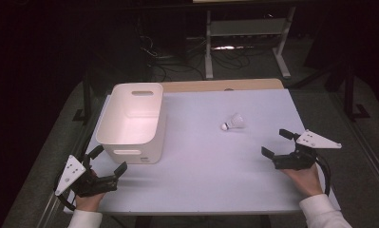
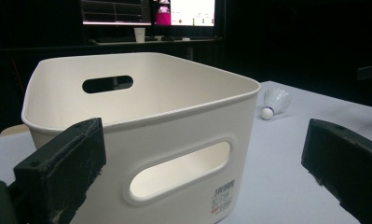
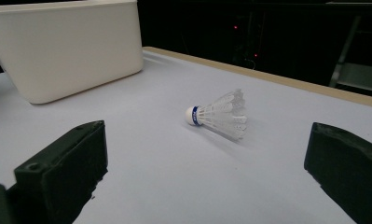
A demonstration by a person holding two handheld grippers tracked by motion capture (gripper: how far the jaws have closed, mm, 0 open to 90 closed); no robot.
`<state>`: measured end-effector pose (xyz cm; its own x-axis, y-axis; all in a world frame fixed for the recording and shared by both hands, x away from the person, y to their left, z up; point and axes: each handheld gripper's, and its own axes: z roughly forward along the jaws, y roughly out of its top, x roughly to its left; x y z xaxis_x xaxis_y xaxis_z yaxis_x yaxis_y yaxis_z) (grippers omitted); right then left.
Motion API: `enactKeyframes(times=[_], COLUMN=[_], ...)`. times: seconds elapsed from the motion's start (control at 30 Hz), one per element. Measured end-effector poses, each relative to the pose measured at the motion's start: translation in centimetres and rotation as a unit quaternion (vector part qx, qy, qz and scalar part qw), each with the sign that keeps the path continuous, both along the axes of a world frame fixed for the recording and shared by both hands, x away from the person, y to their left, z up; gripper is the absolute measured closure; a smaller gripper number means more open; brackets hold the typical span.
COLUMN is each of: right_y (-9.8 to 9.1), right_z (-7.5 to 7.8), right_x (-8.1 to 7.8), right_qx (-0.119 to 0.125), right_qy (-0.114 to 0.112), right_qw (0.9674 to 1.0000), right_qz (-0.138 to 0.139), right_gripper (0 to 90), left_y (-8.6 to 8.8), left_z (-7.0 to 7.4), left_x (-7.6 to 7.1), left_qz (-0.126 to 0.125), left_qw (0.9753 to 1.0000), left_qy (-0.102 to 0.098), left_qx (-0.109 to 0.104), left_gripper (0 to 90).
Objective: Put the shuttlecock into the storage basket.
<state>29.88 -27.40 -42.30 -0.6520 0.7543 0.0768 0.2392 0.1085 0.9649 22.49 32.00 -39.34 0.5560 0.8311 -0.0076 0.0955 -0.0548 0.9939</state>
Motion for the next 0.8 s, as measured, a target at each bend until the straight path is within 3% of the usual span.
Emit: enactKeyframes(times=[0.5,0.67,0.8], right_y=[0.1,0.2,0.2], right_z=[-0.1,-0.2,-0.2], right_x=[0.1,0.1,0.2], right_qx=[-0.003,-0.008,-0.009], right_qy=[0.004,0.002,0.005], right_qw=[1.0000,1.0000,1.0000], right_qz=[0.000,-0.001,0.001], right_gripper=[0.0,0.0,0.0], left_y=[0.0,-0.5,-0.8], left_z=[0.1,0.6,1.4], left_x=[0.2,0.3,0.2], left_qz=[-0.002,-0.003,-0.008], left_qw=[1.0000,1.0000,0.9999], left_qy=[-0.001,-0.002,-0.008], left_qx=[0.000,-0.004,0.007], left_gripper=[0.0,0.0,0.0])
